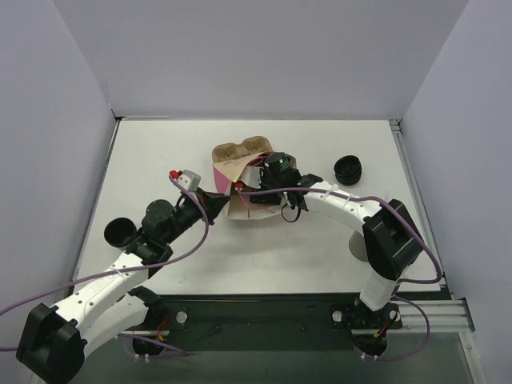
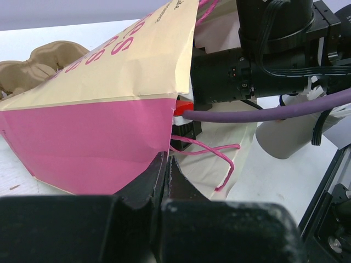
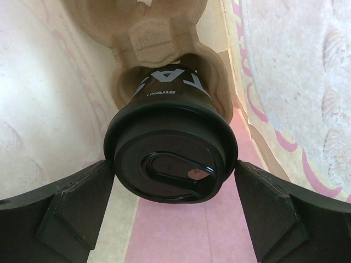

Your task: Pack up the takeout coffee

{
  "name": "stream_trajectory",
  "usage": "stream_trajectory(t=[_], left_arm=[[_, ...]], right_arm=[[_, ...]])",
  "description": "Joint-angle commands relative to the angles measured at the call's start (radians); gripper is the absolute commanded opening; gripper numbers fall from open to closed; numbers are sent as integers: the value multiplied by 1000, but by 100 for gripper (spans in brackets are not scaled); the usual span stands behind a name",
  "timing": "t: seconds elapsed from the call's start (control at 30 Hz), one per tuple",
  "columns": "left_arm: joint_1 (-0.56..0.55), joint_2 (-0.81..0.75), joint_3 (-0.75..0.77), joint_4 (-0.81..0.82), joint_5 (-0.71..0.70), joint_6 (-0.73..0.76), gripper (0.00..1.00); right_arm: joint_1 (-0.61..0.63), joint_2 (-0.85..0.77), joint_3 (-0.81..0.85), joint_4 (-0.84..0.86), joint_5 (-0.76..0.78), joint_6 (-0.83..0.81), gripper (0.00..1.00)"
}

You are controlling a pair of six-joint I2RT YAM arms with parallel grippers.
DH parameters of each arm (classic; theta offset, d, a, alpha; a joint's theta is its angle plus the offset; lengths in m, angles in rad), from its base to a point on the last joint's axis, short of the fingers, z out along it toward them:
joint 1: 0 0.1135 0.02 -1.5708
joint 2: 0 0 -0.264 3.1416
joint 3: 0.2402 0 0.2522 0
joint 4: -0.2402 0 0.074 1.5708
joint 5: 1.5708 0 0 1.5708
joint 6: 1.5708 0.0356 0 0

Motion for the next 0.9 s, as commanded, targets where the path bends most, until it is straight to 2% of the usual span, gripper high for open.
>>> stream_trajectory(t=[0.0,0.23,0.43,0.5,0.53,0.57,0.87], left_arm=[[-1,-29,51,-47,24,-8,0],[-1,-40,65,-90,18,-17,0],[-1,-38,82,-115,22,-17,0],[-1,-35,83,-116,22,-17,0],[-1,-35,83,-119,22,-15,0],[-1,-35,83,-119,24,-17,0],[-1,-17,108,-132,22,-23,0]], right_arm=[[-21,-72,44,-49,9,52,98],[-23,-101,44,-82,24,67,97],[-24,-110,47,-129,43,82,91],[-26,-115,46,-134,47,85,92],[-26,-118,47,-134,50,85,99],[-26,-121,49,-134,55,88,100],[-29,-141,47,-157,55,95,95]])
